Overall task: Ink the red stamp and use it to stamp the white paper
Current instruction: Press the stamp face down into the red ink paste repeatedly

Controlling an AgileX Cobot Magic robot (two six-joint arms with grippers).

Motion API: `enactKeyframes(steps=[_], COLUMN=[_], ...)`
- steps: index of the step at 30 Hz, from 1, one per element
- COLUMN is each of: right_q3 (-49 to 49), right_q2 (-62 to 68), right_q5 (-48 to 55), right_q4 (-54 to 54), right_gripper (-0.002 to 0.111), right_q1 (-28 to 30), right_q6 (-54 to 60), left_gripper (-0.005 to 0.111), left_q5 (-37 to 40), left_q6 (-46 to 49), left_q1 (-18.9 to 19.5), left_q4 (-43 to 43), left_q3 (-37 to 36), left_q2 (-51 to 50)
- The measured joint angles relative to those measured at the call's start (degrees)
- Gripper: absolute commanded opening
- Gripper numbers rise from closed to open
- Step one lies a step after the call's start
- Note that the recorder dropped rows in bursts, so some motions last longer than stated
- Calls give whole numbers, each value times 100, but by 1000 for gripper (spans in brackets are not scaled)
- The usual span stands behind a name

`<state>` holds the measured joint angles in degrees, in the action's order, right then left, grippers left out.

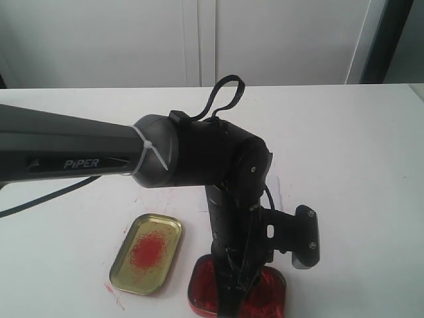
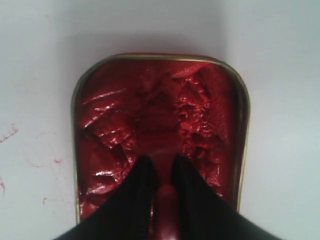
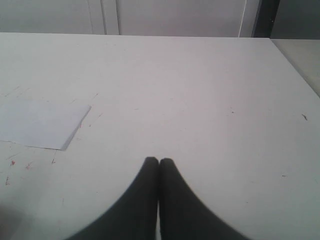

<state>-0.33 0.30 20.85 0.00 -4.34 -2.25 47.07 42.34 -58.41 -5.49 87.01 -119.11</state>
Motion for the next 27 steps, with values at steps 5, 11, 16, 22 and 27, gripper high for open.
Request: enactKeyframes(steps=[5, 11, 16, 22, 27], right_q3=[0, 0, 0, 0, 0], right_q2=[0, 0, 0, 0, 0], right_q5=[0, 0, 0, 0, 0], right_q4=[0, 0, 0, 0, 0], right_gripper=[0, 0, 0, 0, 0], right_q1=[0, 0, 0, 0, 0], right_q6=[0, 0, -11, -11, -11], left_gripper=[0, 0, 0, 0, 0], left_q5=[0, -77, -122, 27, 56], left_q6=[0, 0, 0, 0, 0], left_q1=[0, 0, 0, -11, -11], left_q4=[0, 13, 37, 76, 76], left_q3=[0, -51, -132, -203, -203], left_q2=[41, 176, 276, 359, 490])
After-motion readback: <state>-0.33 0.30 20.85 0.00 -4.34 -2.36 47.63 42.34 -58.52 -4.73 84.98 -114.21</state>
